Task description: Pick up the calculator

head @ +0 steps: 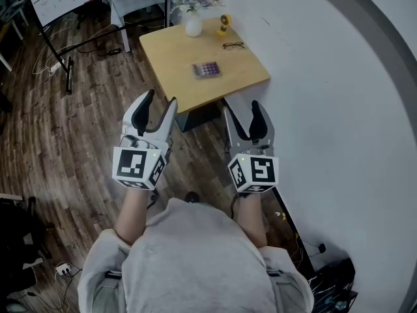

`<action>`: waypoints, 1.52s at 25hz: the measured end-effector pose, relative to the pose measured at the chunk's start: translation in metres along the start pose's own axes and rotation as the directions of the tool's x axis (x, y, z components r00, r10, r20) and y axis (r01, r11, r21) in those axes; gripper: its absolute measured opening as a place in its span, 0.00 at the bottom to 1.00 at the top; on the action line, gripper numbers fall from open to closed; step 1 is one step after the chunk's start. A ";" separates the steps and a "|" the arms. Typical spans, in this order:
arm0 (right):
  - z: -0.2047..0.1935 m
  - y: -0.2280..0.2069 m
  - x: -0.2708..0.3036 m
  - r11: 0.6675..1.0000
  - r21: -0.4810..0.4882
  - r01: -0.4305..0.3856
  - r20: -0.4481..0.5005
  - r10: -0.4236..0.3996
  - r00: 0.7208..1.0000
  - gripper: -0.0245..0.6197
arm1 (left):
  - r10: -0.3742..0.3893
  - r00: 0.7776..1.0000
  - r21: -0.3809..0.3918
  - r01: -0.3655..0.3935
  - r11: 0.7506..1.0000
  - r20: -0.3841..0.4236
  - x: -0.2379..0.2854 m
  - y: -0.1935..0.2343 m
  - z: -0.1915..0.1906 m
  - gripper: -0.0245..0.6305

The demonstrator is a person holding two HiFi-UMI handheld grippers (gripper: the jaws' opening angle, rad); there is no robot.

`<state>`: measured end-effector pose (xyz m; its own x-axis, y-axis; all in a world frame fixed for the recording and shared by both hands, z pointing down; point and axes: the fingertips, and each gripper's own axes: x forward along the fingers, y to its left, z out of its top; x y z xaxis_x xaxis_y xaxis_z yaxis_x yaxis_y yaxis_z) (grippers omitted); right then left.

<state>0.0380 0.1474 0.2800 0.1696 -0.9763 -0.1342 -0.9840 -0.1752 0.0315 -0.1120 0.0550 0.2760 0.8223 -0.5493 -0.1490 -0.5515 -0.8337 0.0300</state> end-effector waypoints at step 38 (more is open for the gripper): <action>-0.027 -0.085 0.159 0.999 0.033 0.012 0.020 -0.013 1.000 0.48 | -0.027 0.999 0.038 0.028 0.999 -0.023 0.171 0.056 -0.028 0.36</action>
<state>0.1500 0.0038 0.2827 0.1812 -0.9712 -0.1546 -0.9831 -0.1831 -0.0025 0.0014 -0.0874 0.2804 0.8400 -0.5275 -0.1270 -0.5330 -0.8460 -0.0115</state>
